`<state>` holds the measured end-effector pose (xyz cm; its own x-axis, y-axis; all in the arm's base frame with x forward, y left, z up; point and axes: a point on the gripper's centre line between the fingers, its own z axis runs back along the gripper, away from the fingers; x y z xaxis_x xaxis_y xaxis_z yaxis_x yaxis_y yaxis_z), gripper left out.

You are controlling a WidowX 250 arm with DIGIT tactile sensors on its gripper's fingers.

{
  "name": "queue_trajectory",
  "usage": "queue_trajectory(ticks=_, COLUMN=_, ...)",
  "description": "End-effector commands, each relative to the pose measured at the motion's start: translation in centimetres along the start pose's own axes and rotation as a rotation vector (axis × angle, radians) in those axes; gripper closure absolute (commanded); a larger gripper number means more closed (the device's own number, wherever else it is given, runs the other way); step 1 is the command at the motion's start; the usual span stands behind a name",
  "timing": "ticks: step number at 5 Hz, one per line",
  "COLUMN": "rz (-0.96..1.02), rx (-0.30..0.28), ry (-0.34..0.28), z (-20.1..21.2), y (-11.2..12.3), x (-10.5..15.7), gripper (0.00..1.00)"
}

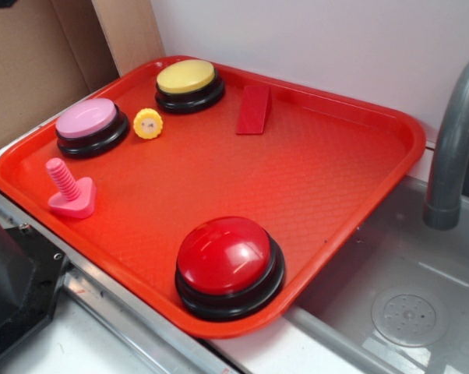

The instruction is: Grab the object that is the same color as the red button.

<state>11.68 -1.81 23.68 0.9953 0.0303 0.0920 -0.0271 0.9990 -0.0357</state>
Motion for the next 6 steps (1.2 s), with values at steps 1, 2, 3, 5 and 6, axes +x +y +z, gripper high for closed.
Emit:
queue_trajectory(ticks=1, rz=0.0, rx=0.0, ry=0.0, z=0.0, y=0.0, x=0.0, gripper=0.0)
queue_trajectory(ticks=2, rz=0.038, rx=-0.002, ry=-0.033, z=-1.2, y=-0.2, x=2.2, gripper=0.0)
queue_trajectory(ticks=3, rz=0.111, rx=-0.071, ry=-0.029, z=-3.2, y=0.8, x=4.9, gripper=0.0)
queue_trajectory(ticks=5, rz=0.257, rx=-0.078, ry=-0.167, z=-9.5, y=1.2, x=11.9, gripper=0.0)
queue_trajectory(ticks=6, rz=0.296, rx=-0.055, ry=-0.208, z=-12.3, y=0.8, x=14.7, gripper=0.0)
